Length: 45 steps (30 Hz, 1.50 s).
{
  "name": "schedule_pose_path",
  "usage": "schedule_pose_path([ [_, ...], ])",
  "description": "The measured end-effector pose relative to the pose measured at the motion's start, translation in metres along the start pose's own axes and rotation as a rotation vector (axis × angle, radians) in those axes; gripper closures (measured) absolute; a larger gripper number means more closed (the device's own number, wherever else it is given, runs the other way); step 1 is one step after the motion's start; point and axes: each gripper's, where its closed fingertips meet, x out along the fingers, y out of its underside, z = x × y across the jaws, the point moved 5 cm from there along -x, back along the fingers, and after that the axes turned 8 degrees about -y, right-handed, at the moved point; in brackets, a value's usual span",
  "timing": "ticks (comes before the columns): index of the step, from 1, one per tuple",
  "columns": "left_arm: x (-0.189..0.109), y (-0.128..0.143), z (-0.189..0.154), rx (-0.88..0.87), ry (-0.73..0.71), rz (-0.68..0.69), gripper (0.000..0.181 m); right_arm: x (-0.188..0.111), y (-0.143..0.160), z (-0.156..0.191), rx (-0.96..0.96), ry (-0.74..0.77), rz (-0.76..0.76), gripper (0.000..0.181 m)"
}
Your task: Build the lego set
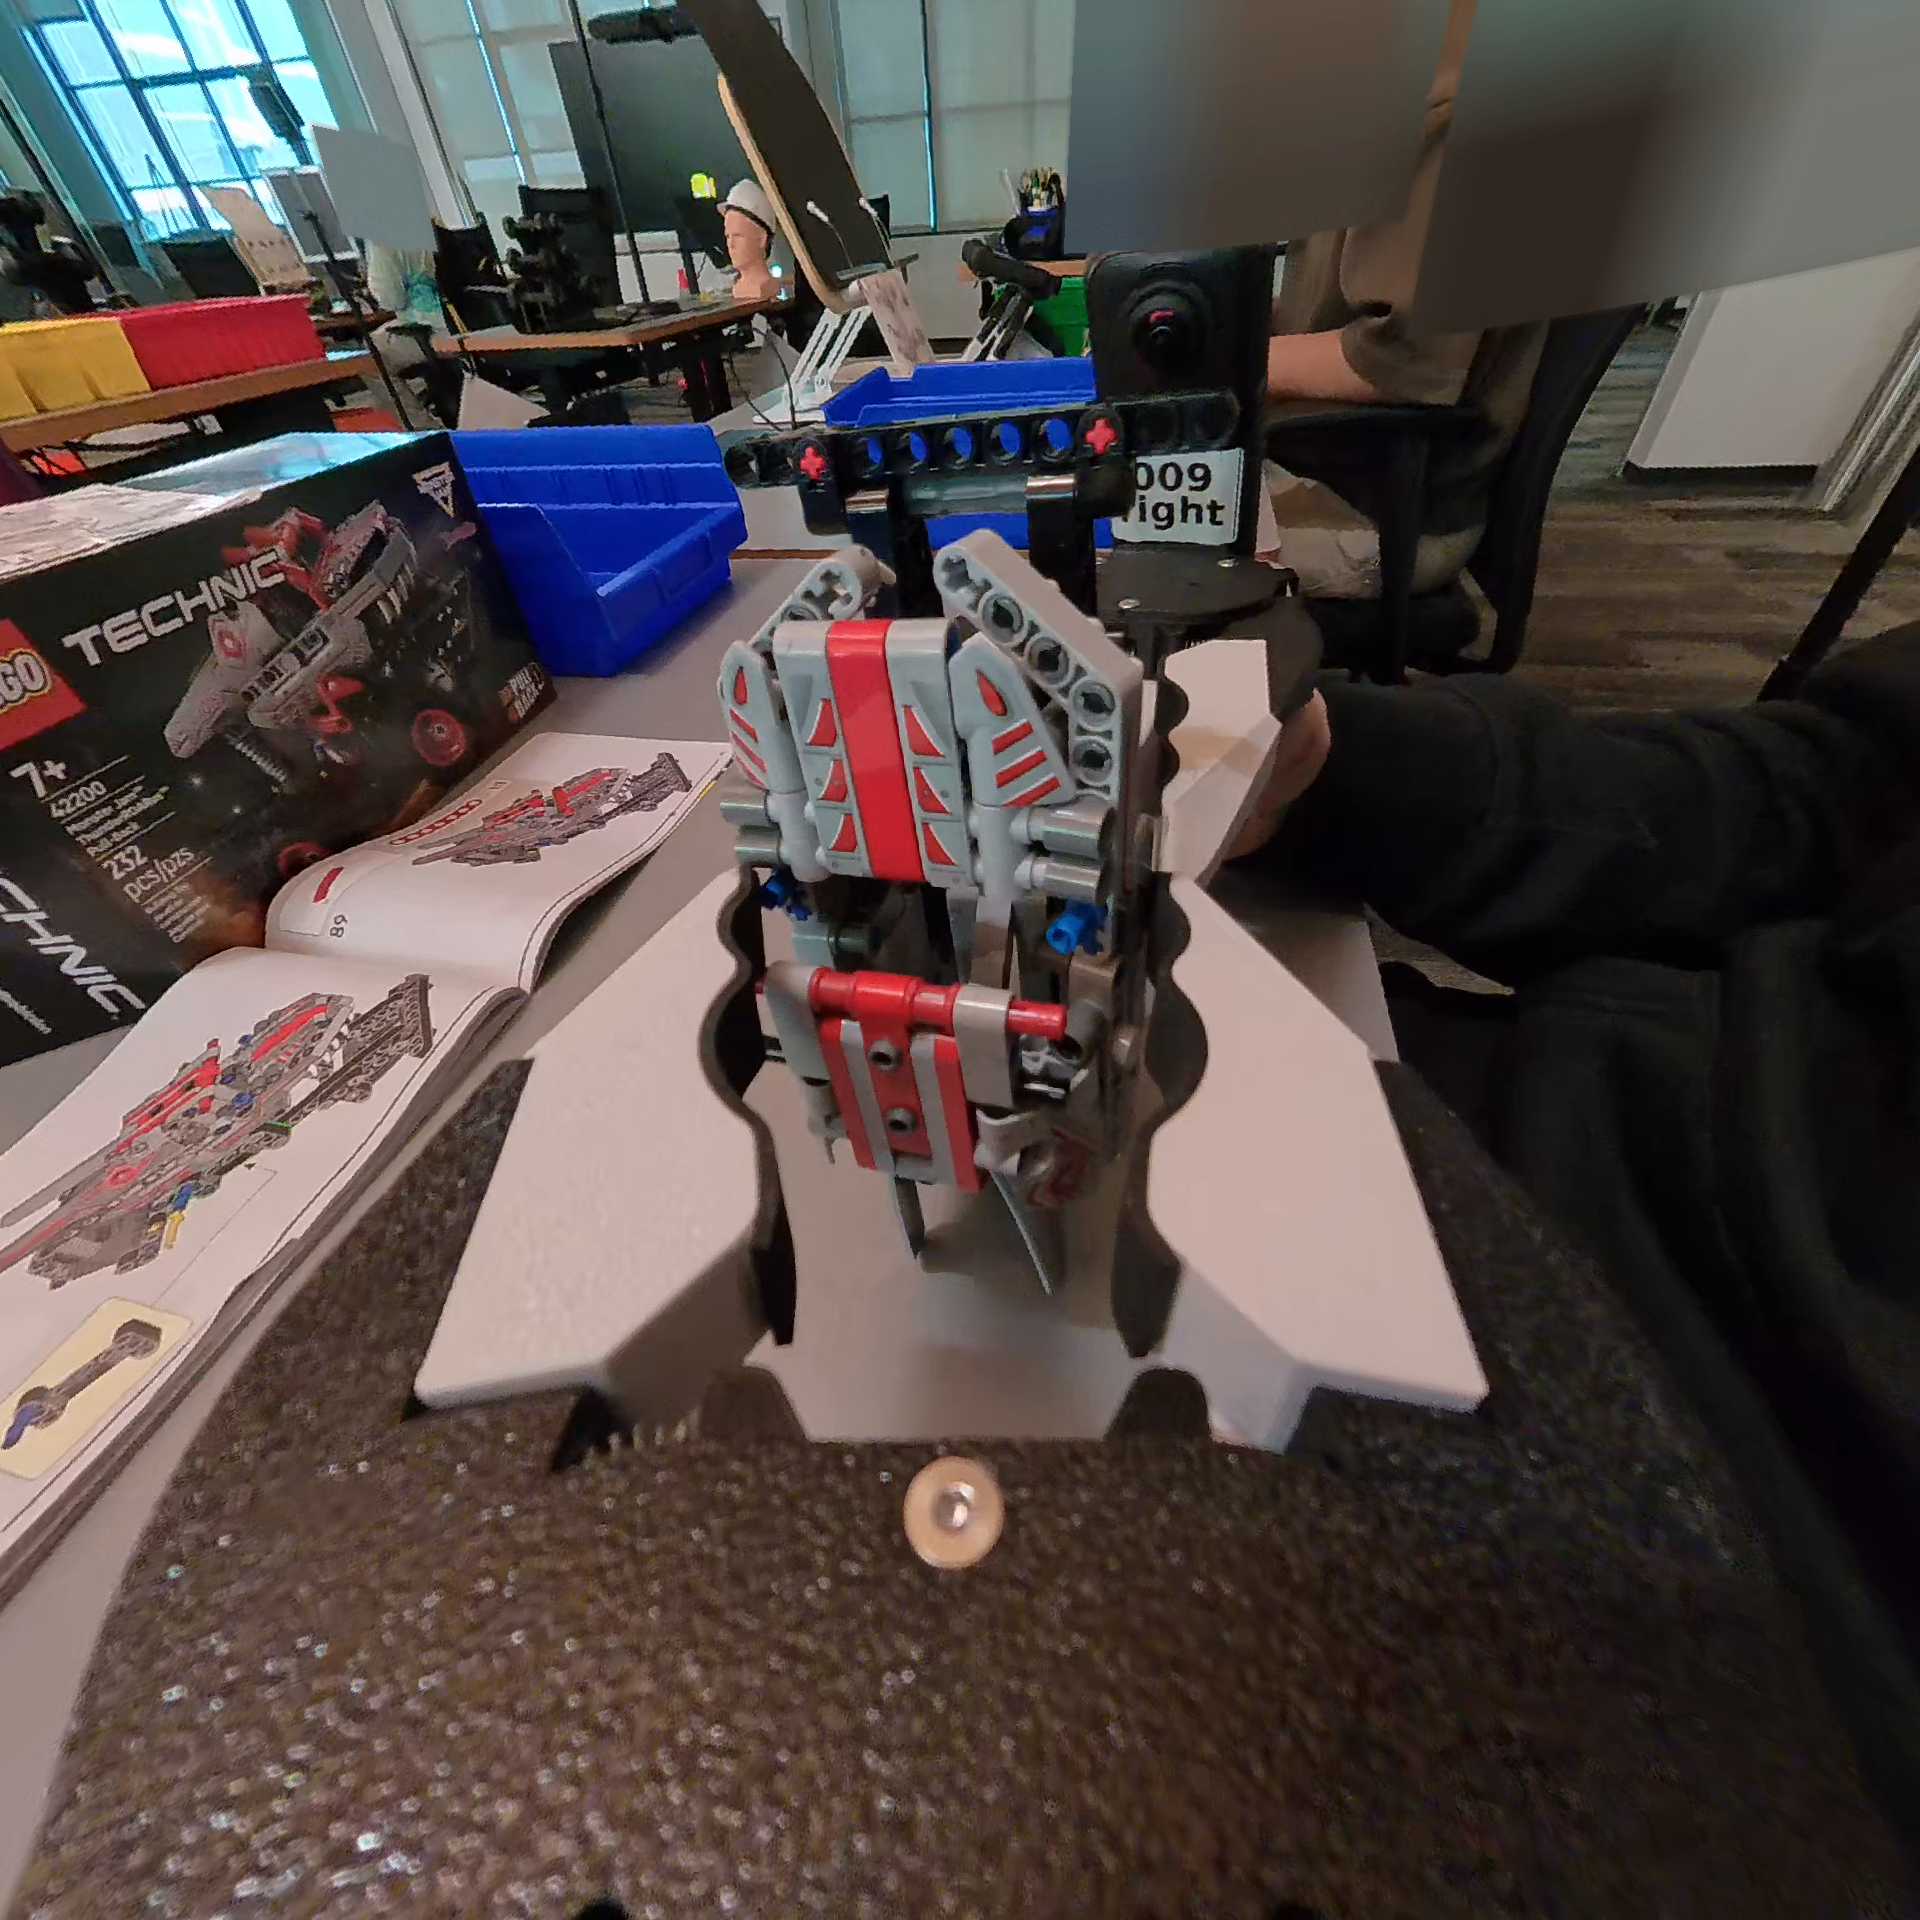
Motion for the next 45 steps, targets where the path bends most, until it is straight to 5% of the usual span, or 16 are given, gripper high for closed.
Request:
schedule_pose_path([
  [45,-0.0061,0.0033,0.0006,0.041,-0.006,0.002,0.11,0.0035,-0.002,0.0042,-0.06,0.048,-0.018,0.116],
])
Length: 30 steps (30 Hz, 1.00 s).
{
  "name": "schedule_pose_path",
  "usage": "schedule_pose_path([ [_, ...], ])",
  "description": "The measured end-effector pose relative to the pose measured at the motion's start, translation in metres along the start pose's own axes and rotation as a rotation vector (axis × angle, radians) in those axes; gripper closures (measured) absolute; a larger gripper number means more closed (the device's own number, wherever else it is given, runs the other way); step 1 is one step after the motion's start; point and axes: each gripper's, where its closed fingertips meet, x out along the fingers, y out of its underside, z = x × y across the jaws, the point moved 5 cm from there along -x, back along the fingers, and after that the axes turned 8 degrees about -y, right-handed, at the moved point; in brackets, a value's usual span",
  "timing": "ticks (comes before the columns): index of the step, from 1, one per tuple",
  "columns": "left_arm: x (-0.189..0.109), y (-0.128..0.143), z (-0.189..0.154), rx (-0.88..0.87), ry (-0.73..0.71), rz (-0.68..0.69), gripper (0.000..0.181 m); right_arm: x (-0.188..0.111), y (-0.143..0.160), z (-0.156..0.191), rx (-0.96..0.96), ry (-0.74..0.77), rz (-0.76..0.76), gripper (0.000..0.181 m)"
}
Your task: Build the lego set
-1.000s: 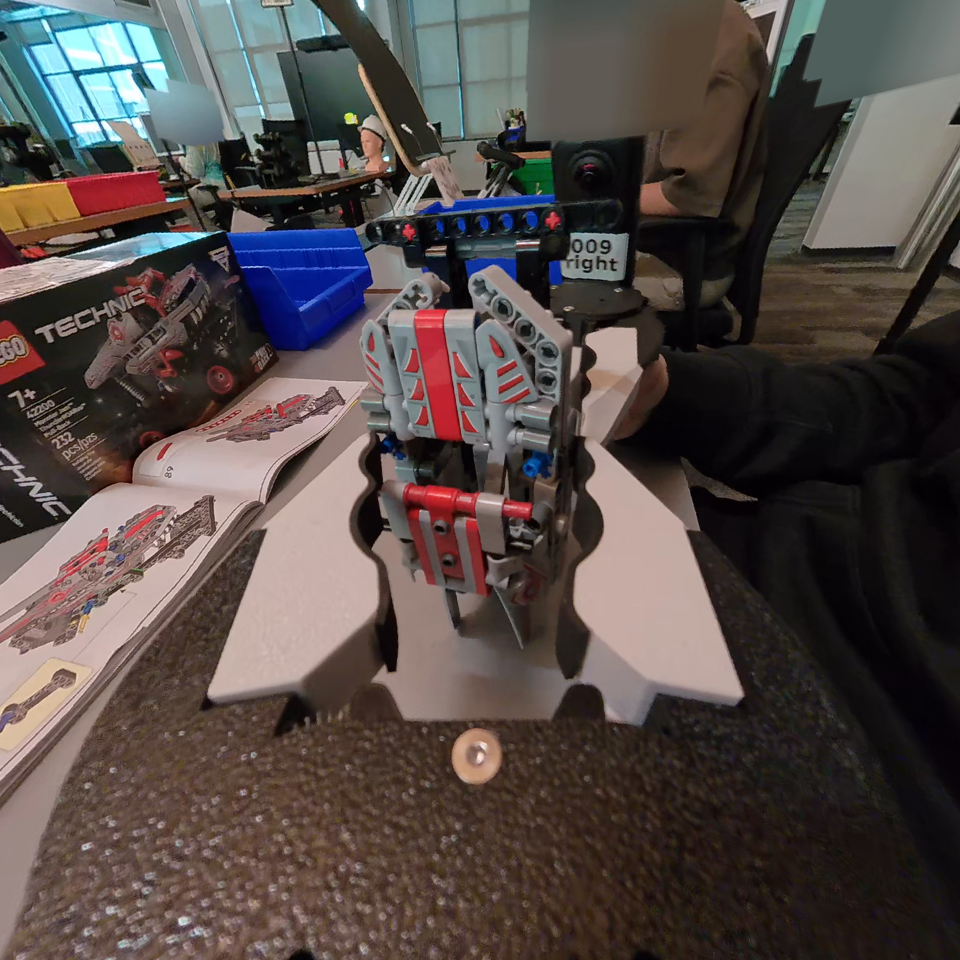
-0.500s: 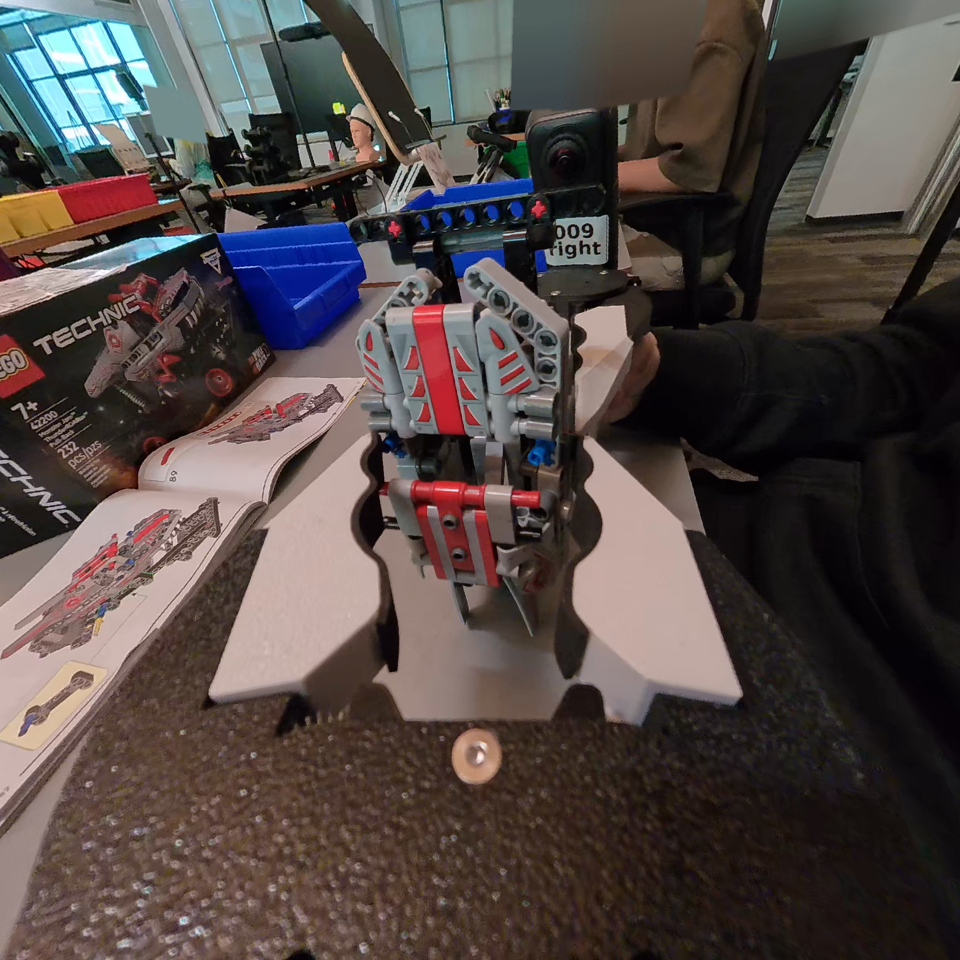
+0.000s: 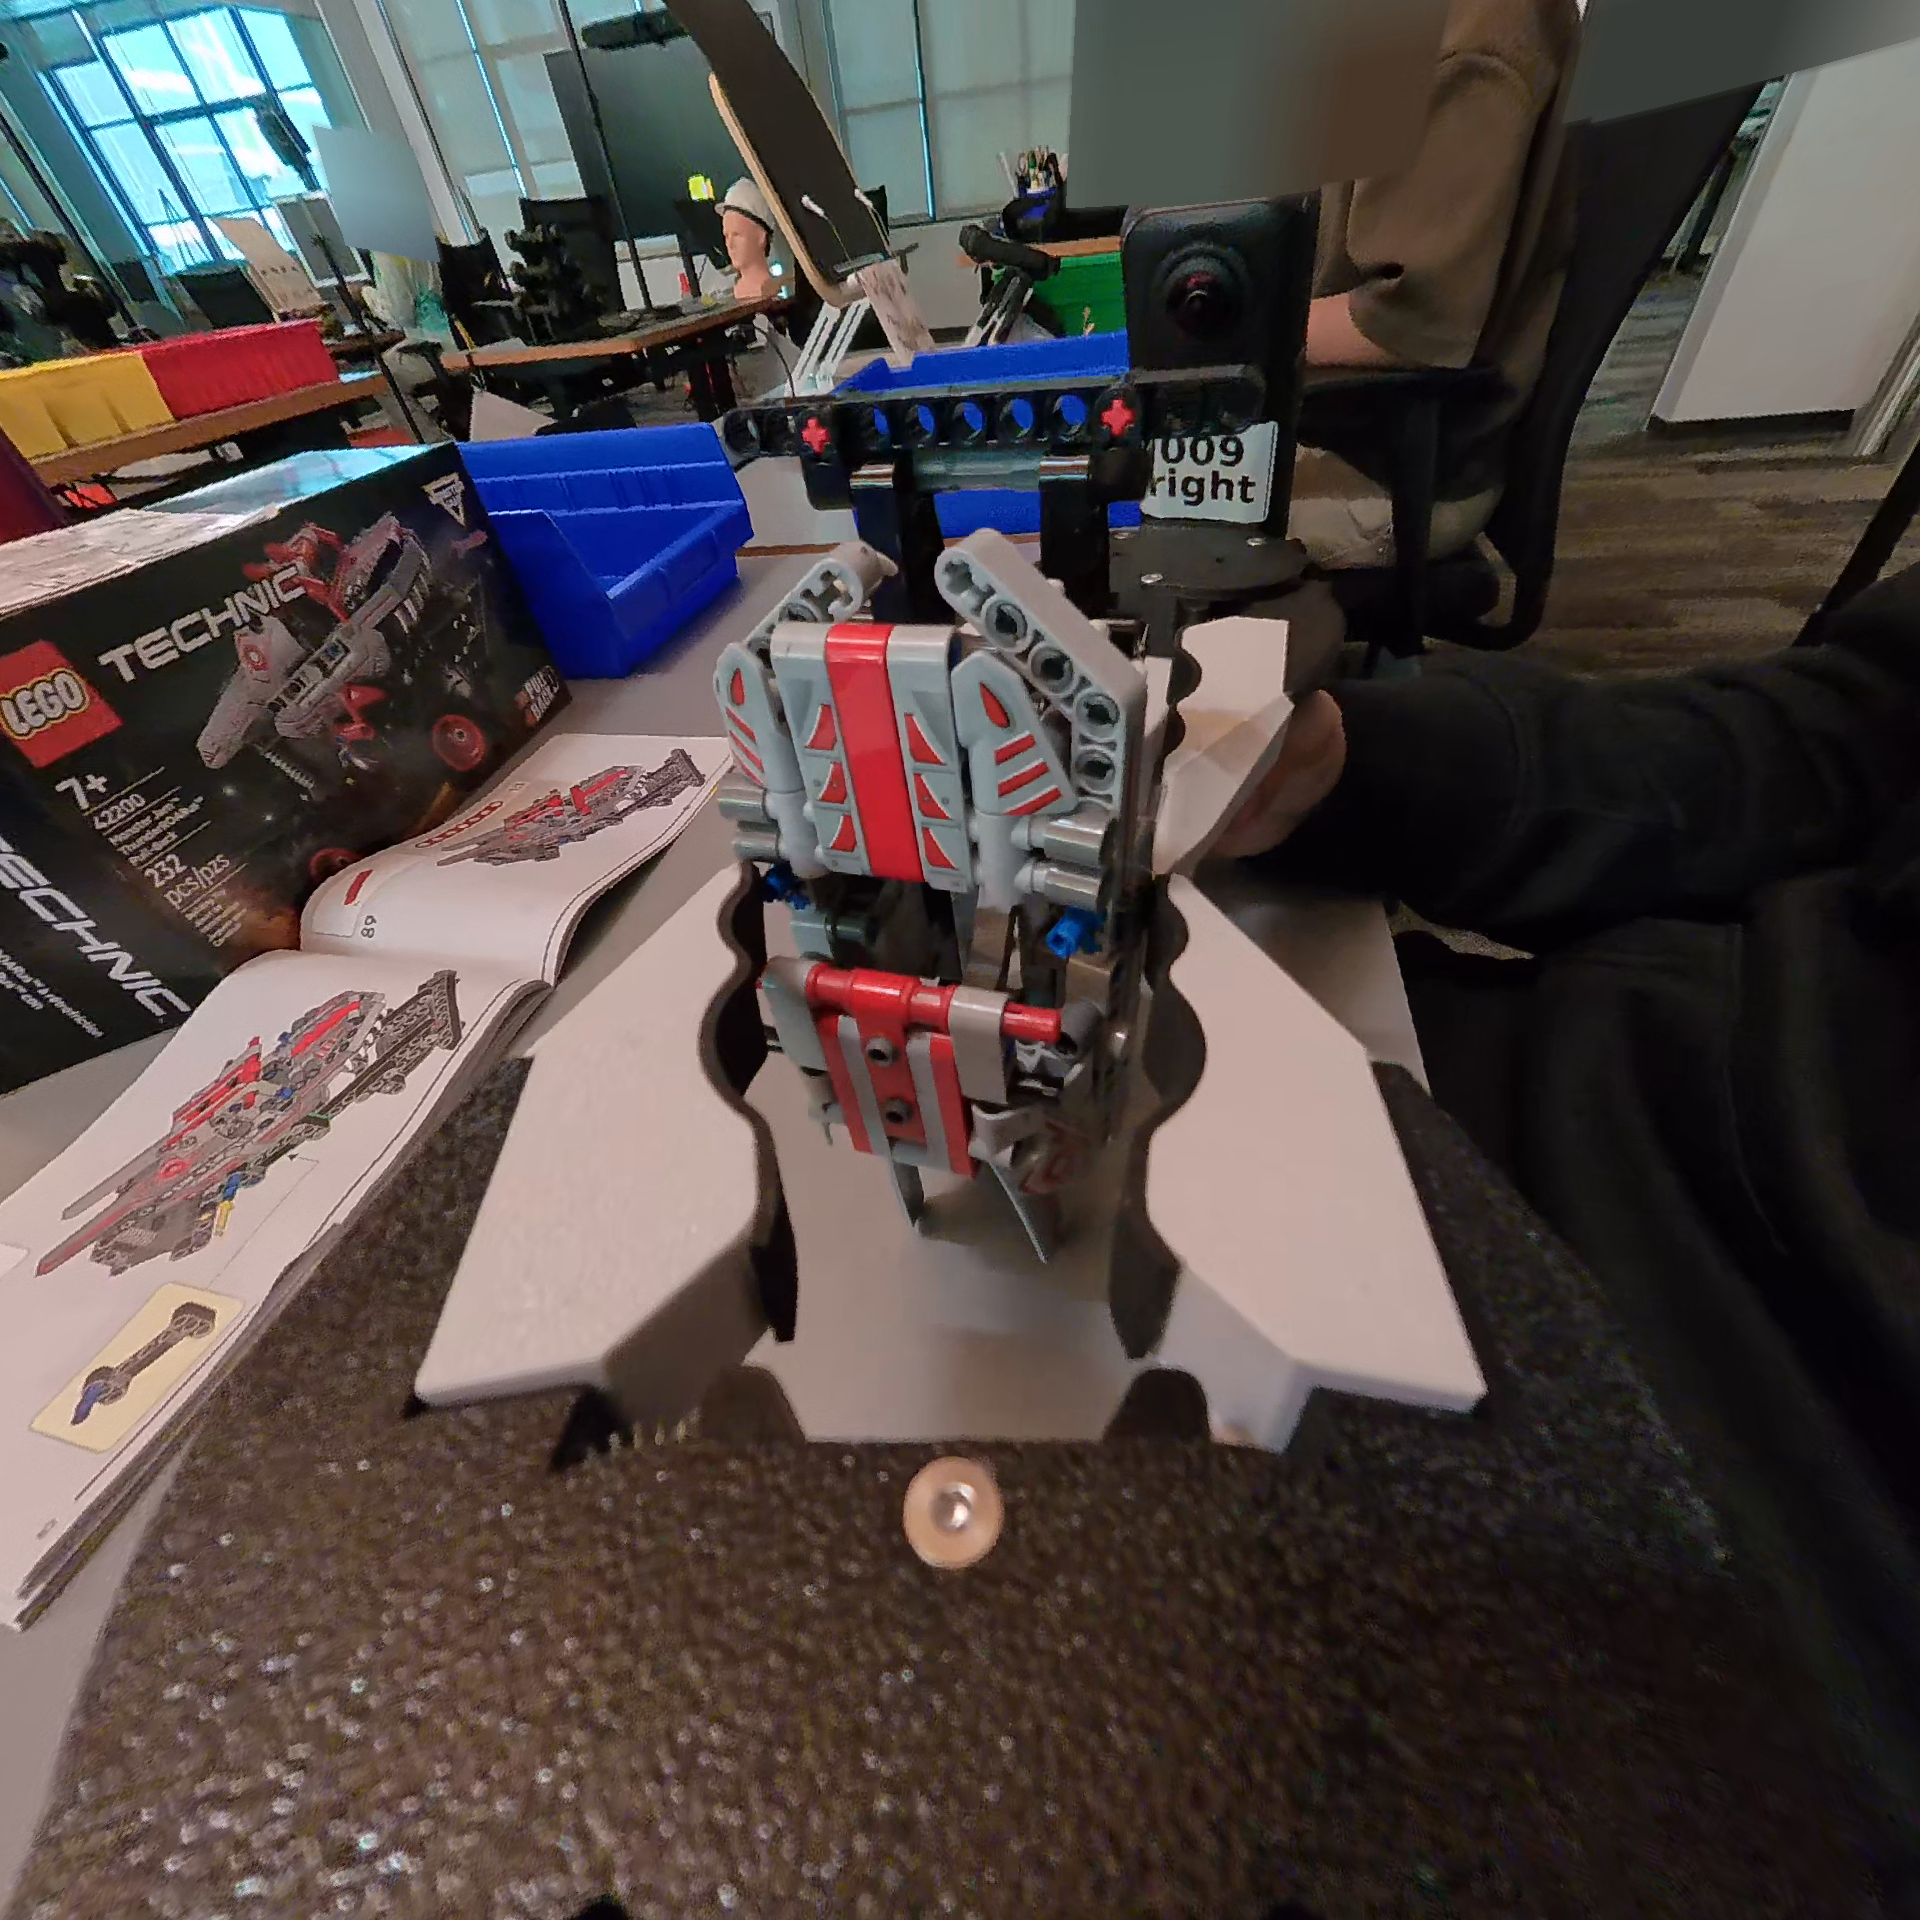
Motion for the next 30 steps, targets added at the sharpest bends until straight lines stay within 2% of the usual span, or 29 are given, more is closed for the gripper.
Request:
schedule_pose_path([
  [9,-0.003,-0.0001,-0.0001,0.017,0.01,0.003,0.11,0.0028,-0.0015,0.0029,-0.095,0.026,-0.004,0.115],
  [30,-0.0023,0.0011,0.0039,-0.029,0.007,-0.001,0.107,0.0055,-0.0019,-0.0005,-0.07,0.032,0.008,0.116],
])
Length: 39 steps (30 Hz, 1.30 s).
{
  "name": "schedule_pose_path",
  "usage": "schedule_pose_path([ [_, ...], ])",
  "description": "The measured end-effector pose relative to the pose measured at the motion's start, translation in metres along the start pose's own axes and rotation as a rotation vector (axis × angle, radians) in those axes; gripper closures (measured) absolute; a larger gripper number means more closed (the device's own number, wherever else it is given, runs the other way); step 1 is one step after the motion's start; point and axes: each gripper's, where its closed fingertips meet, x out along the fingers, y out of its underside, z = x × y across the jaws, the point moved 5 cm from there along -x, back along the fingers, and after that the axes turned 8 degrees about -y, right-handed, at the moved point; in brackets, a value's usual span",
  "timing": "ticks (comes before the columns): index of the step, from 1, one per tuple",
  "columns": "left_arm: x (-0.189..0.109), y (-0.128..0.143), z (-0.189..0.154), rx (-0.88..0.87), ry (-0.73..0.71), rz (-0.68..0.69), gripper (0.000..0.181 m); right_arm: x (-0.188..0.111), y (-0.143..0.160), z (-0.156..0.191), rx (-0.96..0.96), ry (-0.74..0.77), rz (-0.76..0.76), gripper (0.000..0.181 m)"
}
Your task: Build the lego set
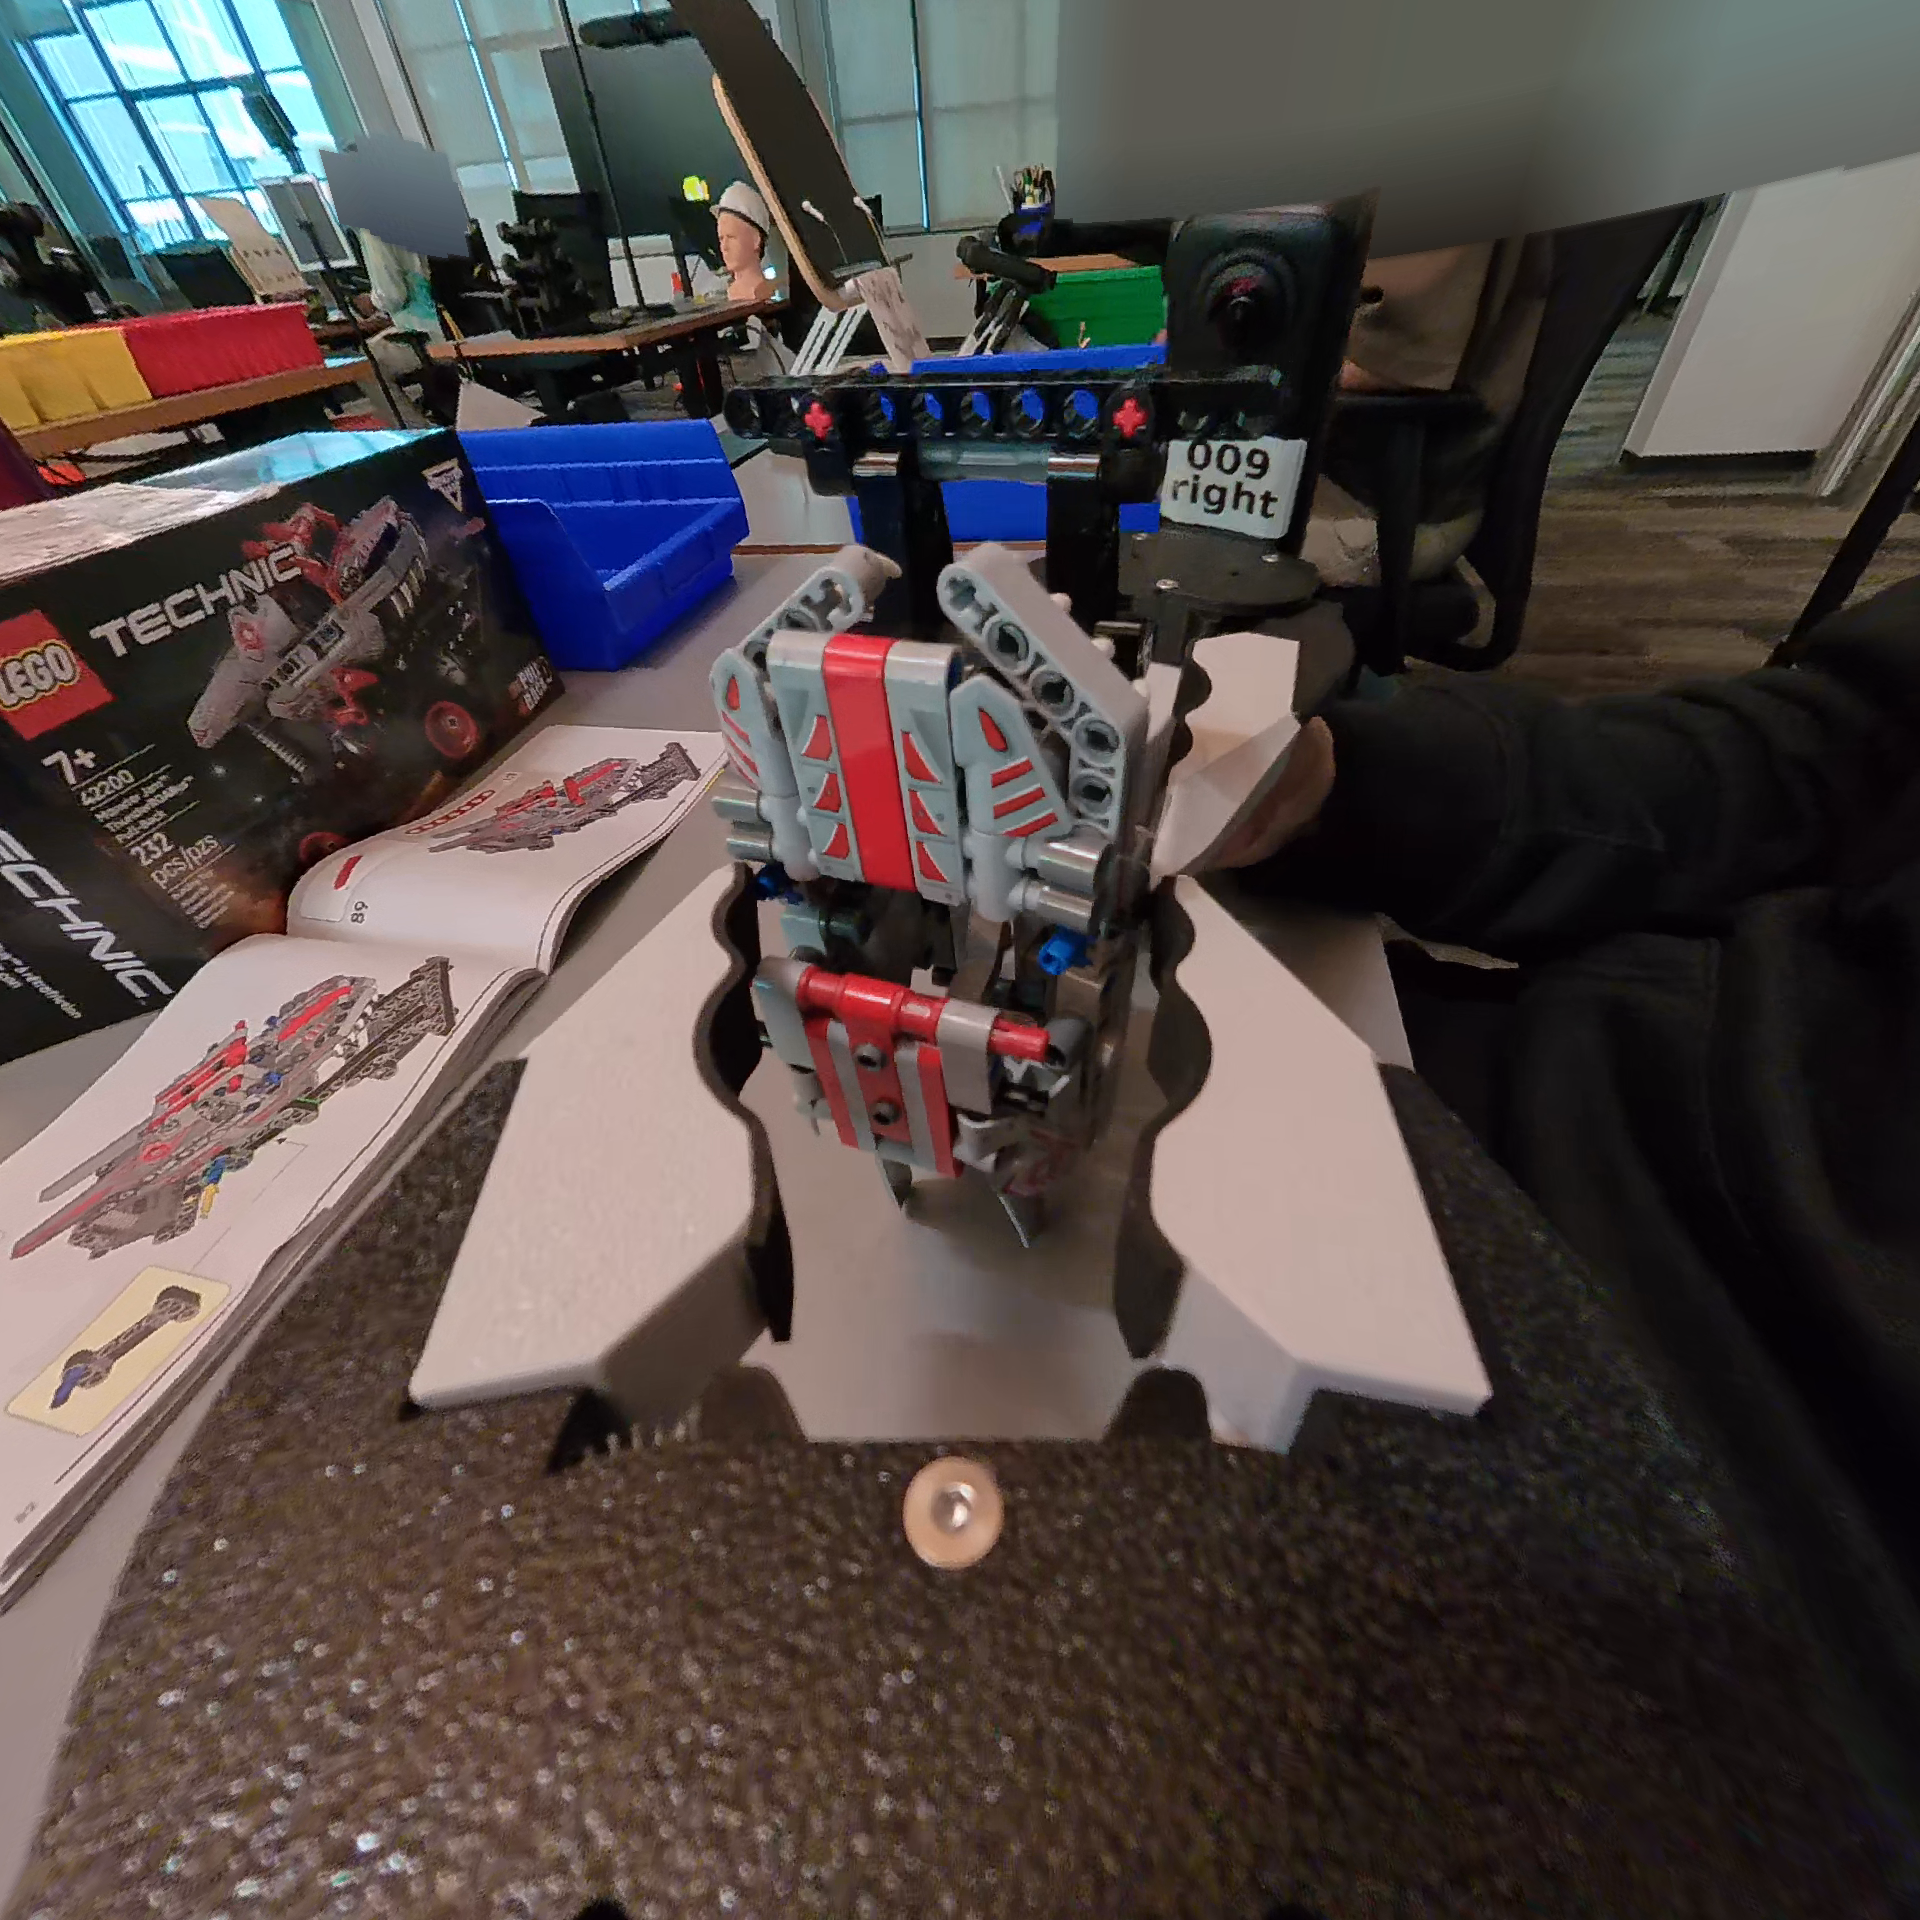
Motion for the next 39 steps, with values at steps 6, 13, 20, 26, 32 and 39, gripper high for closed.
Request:
schedule_pose_path([
  [6,0.004,-0.001,-0.003,0.055,-0.033,0.012,0.103,-0.002,0.001,0.002,-0.049,0.024,-0.005,0.117],
  [13,0.003,-0.001,-0.003,0.048,-0.033,0.009,0.103,-0.001,0.0,0.003,-0.06,0.024,0.0,0.118],
  [20,0.003,0.0,-0.003,0.042,-0.037,0.007,0.103,-0.001,0.0,0.002,-0.062,0.02,-0.01,0.118],
  [26,0.002,0.0,-0.001,0.041,-0.035,0.004,0.102,0.0,0.0,0.002,-0.064,0.022,-0.01,0.117],
  [32,0.001,-0.001,0.001,0.028,0.076,-0.023,0.111,-0.004,0.001,0.003,-0.026,-0.056,0.078,0.11],
  [39,0.008,-0.003,0.003,0.065,0.152,0.012,0.111,-0.02,0.001,-0.004,-0.057,-0.074,0.111,0.119],
])
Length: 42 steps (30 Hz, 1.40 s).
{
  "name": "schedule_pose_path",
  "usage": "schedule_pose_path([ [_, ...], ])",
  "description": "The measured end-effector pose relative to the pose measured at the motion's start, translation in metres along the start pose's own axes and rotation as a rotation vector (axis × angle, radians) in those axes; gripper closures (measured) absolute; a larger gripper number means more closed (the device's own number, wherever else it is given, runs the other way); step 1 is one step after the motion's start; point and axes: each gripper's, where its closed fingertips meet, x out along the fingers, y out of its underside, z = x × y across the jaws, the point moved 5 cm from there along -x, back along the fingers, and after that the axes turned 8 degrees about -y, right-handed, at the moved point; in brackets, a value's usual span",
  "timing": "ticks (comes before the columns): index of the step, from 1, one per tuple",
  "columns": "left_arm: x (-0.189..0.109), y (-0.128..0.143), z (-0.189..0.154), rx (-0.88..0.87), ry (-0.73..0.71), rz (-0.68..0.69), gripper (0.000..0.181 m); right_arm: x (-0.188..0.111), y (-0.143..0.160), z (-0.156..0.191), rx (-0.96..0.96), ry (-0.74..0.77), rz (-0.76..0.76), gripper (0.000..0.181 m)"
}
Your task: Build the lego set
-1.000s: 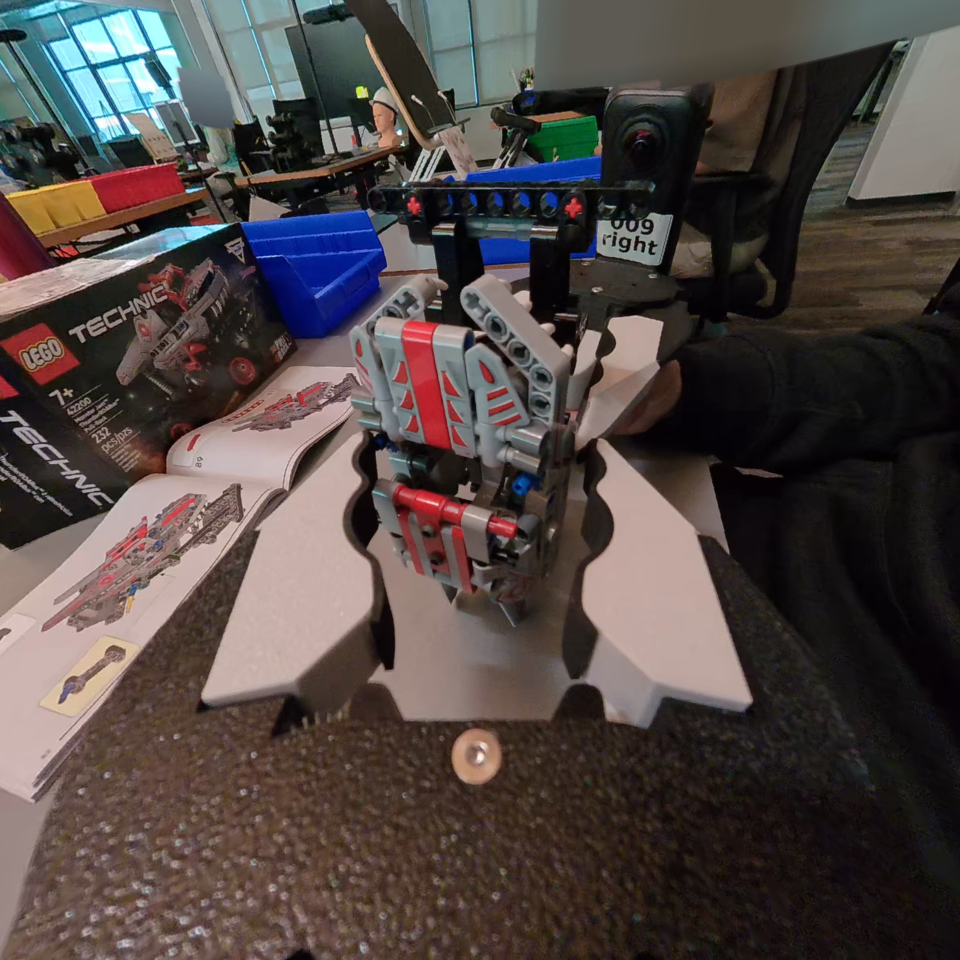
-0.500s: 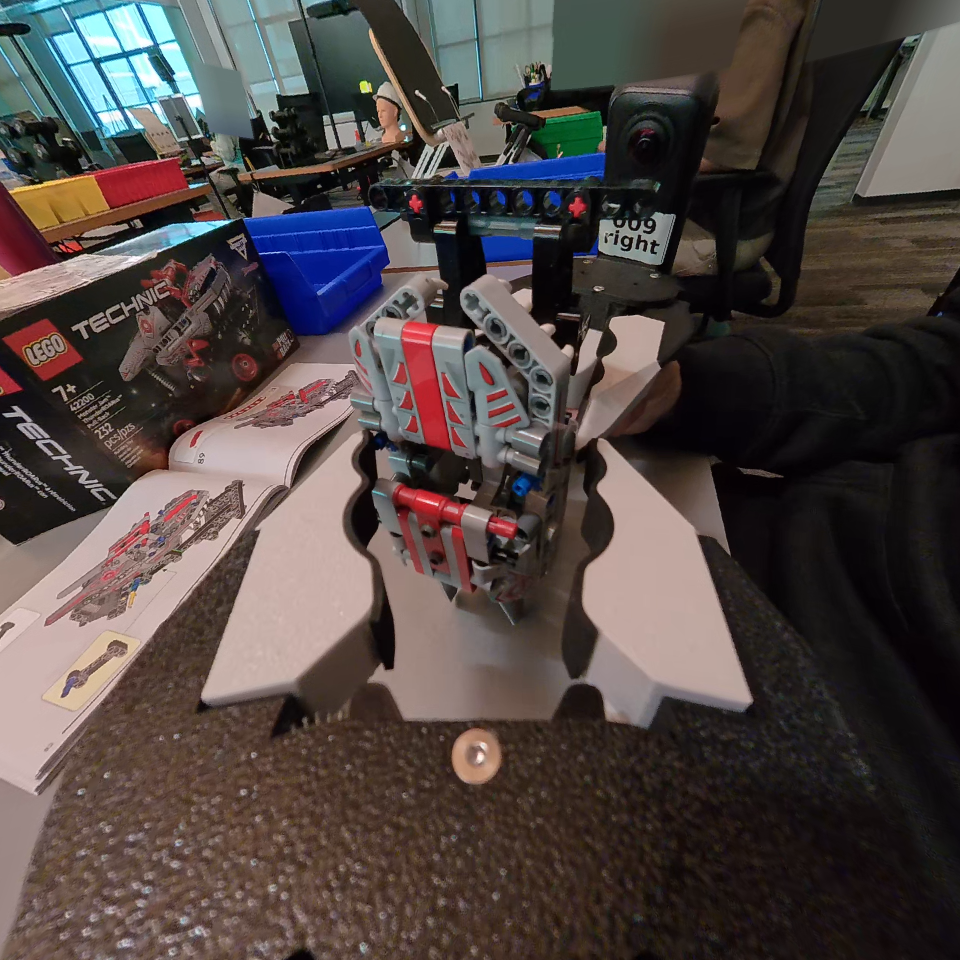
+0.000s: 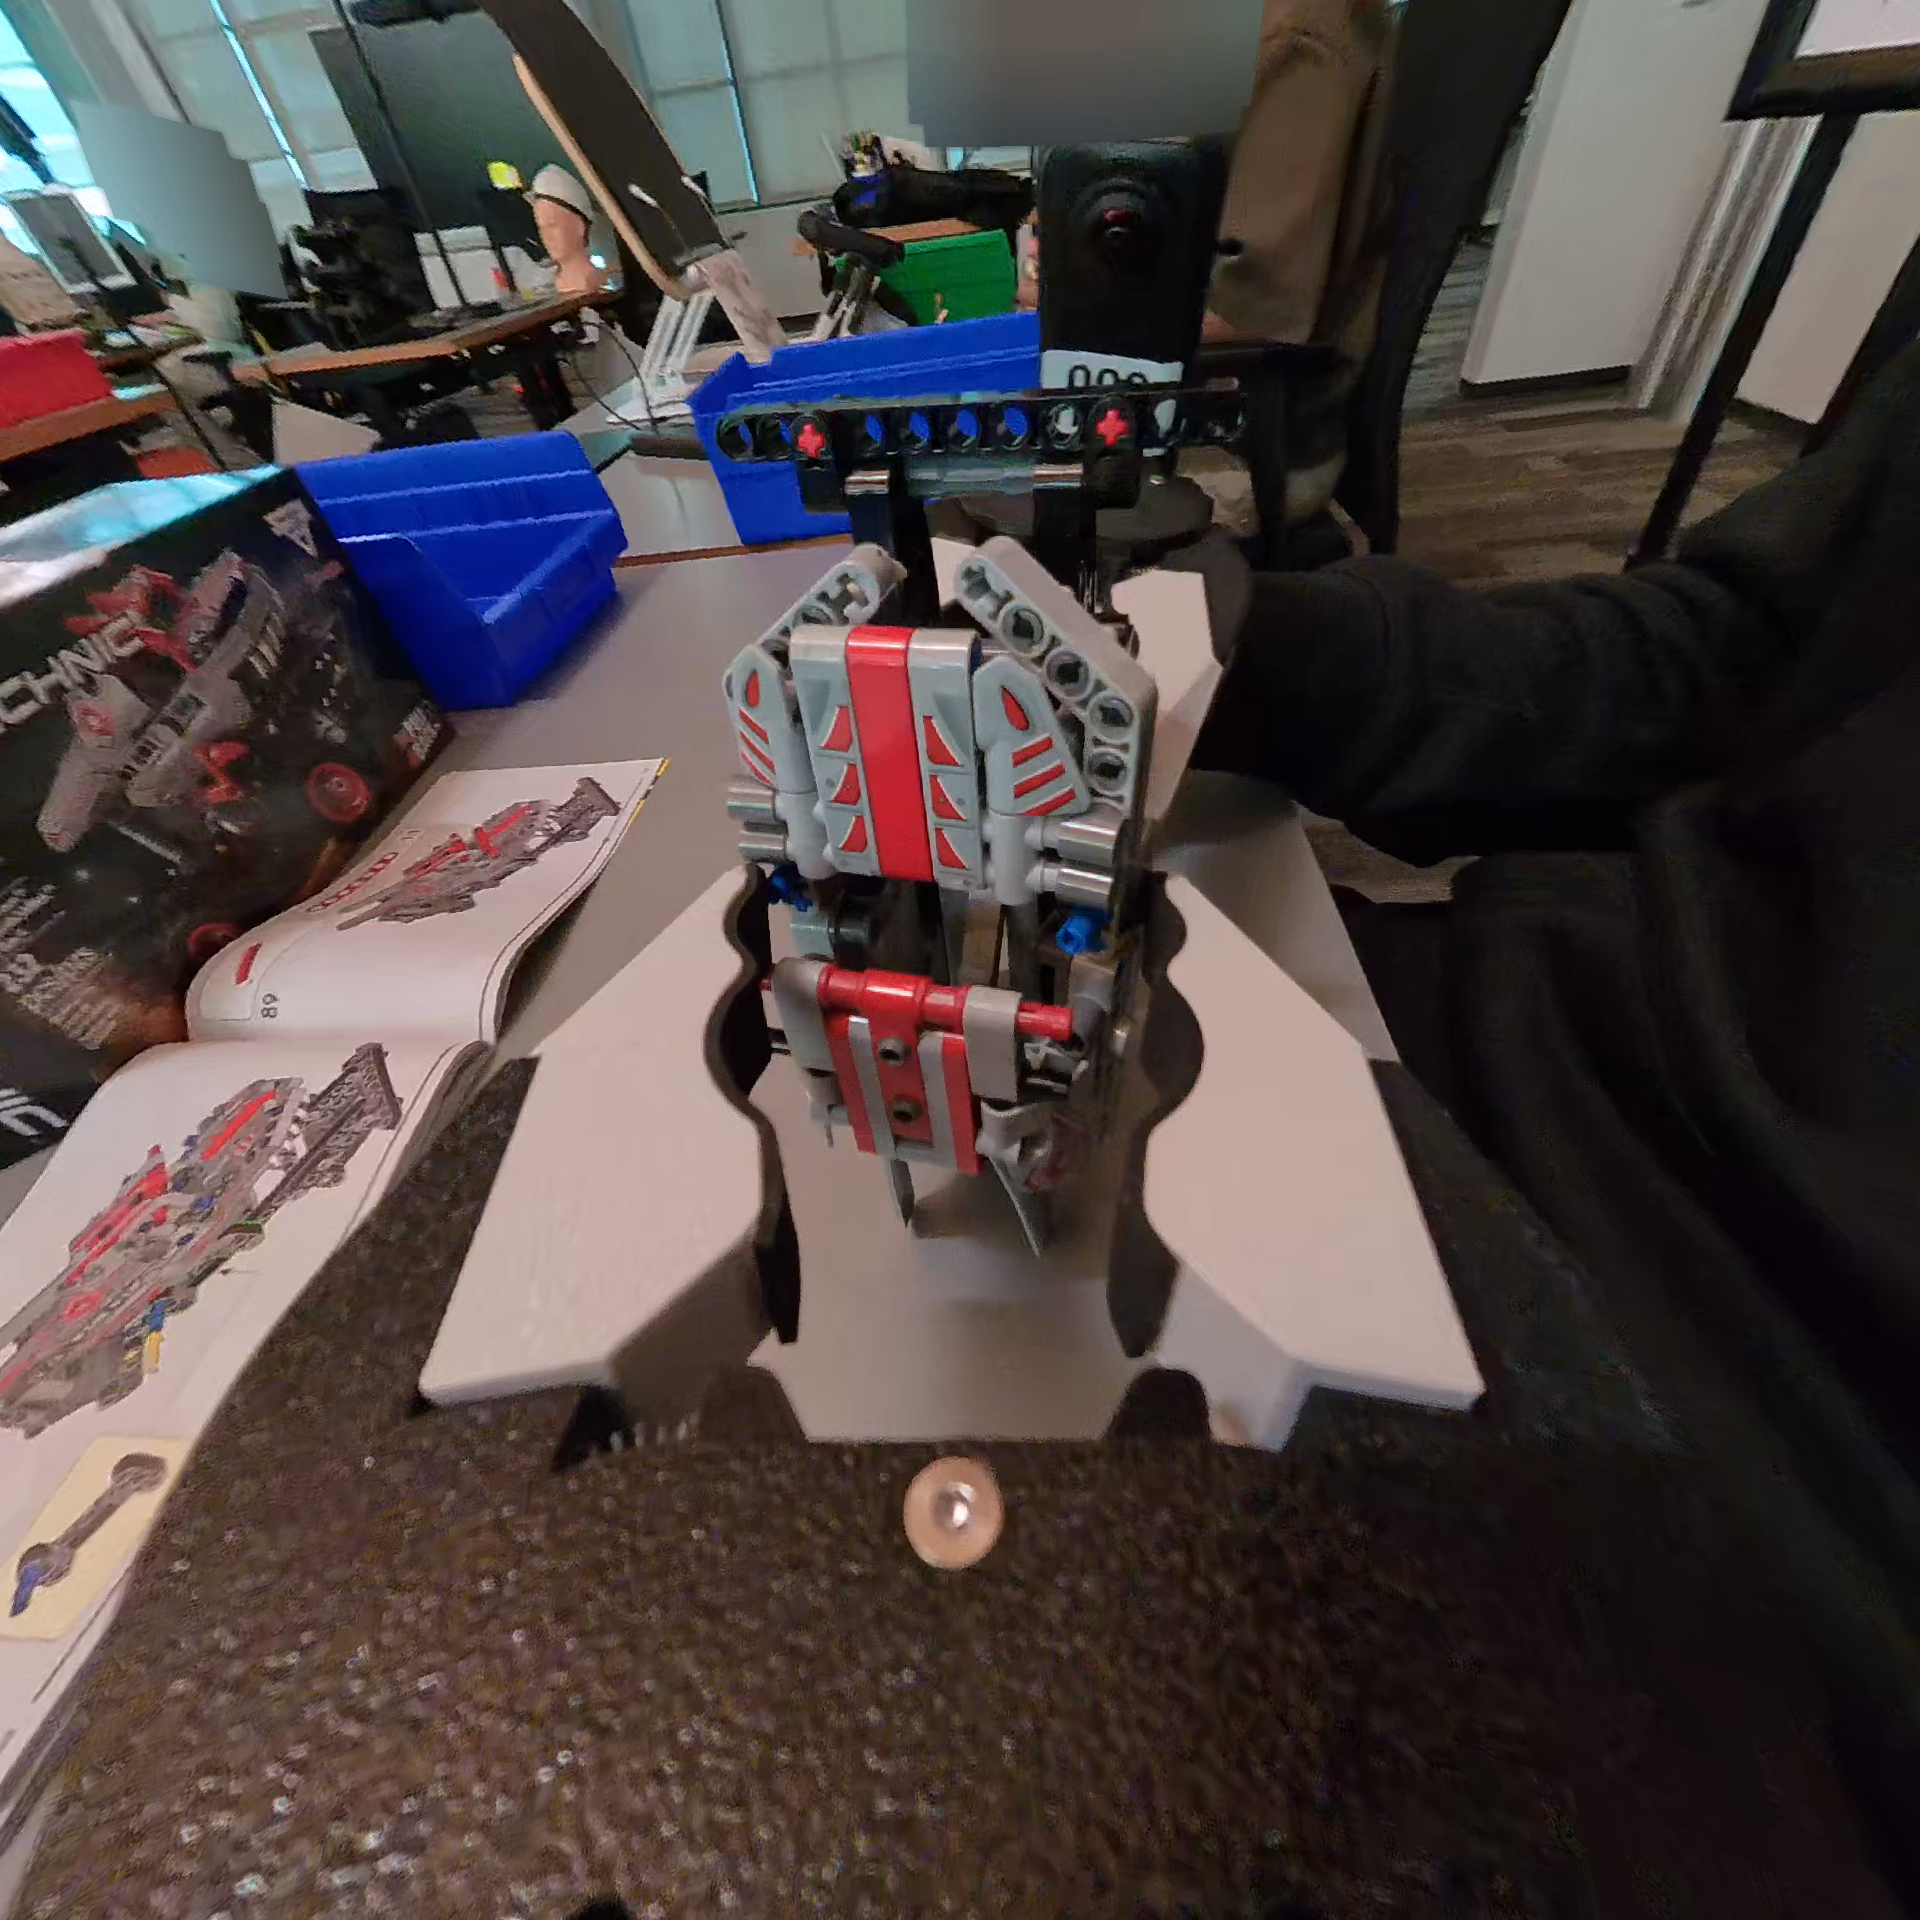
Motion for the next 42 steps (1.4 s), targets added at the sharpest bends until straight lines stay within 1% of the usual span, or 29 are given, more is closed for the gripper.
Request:
schedule_pose_path([
  [2,0.001,0.0,0.003,-0.032,0.06,-0.001,0.111,-0.002,0.0,-0.003,0.035,-0.004,-0.007,0.112],
  [5,0.002,-0.001,0.008,-0.032,0.157,0.023,0.111,0.008,-0.006,-0.003,0.03,-0.034,-0.024,0.111],
  [6,0.003,-0.001,0.01,-0.032,0.188,0.029,0.111,0.012,-0.005,0.0,0.035,-0.071,-0.018,0.117],
  [8,0.004,-0.001,0.017,-0.041,0.203,0.028,0.111,0.015,-0.005,-0.003,0.052,-0.045,-0.027,0.119],
  [10,0.006,-0.001,0.023,-0.057,0.134,0.015,0.109,0.013,-0.003,-0.007,0.065,0.024,-0.056,0.121],
  [13,0.006,-0.001,0.029,-0.057,-0.088,-0.03,0.108,0.01,-0.001,-0.014,0.071,0.196,-0.056,0.123],
  [14,0.005,0.0,0.027,-0.044,-0.159,-0.039,0.111,0.009,0.0,-0.016,0.075,0.248,-0.055,0.123],
  [16,0.003,0.003,0.022,-0.019,-0.296,-0.032,0.114,0.005,0.001,-0.022,0.11,0.363,-0.062,0.123],
  [17,0.003,0.007,0.018,-0.006,-0.341,-0.014,0.116,0.003,0.002,-0.024,0.11,0.395,-0.076,0.123],
  [19,0.004,0.013,0.013,0.016,-0.438,0.015,0.129,0.002,0.003,-0.023,0.126,0.394,-0.108,0.123],
  [21,0.004,0.011,0.008,0.015,-0.479,-0.007,0.139,0.002,0.002,-0.022,0.123,0.407,-0.096,0.123],
  [23,0.001,0.008,0.007,-0.02,-0.537,-0.023,0.142,0.005,0.001,-0.02,0.094,0.411,-0.073,0.123],
  [25,-0.001,0.007,0.002,-0.055,-0.548,-0.031,0.145,0.007,-0.002,-0.014,0.059,0.393,-0.062,0.123],
  [26,0.0,0.009,-0.001,-0.06,-0.539,-0.018,0.147,0.007,-0.002,-0.012,0.047,0.37,-0.05,0.118],
  [27,0.001,0.011,-0.003,-0.048,-0.53,0.003,0.145,0.007,-0.002,-0.009,0.029,0.331,-0.037,0.114],
  [28,0.002,0.014,-0.003,-0.034,-0.536,0.017,0.145,0.004,-0.002,-0.008,0.007,0.298,-0.017,0.115],
  [30,0.002,0.015,-0.003,-0.027,-0.549,0.011,0.147,-0.003,0.0,-0.011,-0.009,0.241,0.026,0.118],
  [32,0.004,0.016,-0.002,-0.034,-0.551,0.021,0.148,-0.009,-0.001,-0.018,0.016,0.185,0.05,0.122],
  [33,0.007,0.017,-0.002,-0.032,-0.551,0.028,0.147,-0.01,-0.001,-0.02,0.023,0.156,0.056,0.118],
  [34,0.009,0.017,-0.001,-0.032,-0.556,0.033,0.145,-0.009,-0.002,-0.021,0.03,0.124,0.06,0.109],
  [35,0.01,0.016,0.001,-0.033,-0.569,0.033,0.143,-0.007,-0.001,-0.024,0.032,0.122,0.065,0.107],
  [36,0.011,0.016,0.003,-0.038,-0.586,0.037,0.141,-0.006,-0.002,-0.027,0.029,0.137,0.066,0.115],
  [37,0.01,0.016,0.006,-0.045,-0.606,0.037,0.14,-0.007,-0.003,-0.031,0.028,0.163,0.07,0.127],
  [39,0.009,0.017,0.012,-0.075,-0.654,0.029,0.142,-0.006,-0.004,-0.031,0.028,0.193,0.071,0.15],
  [40,0.008,0.016,0.015,-0.084,-0.684,0.014,0.145,-0.005,-0.004,-0.029,0.045,0.194,0.063,0.151],
  [42,0.009,0.016,0.018,-0.068,-0.705,0.016,0.148,-0.003,-0.004,-0.026,0.075,0.216,0.043,0.146],
])
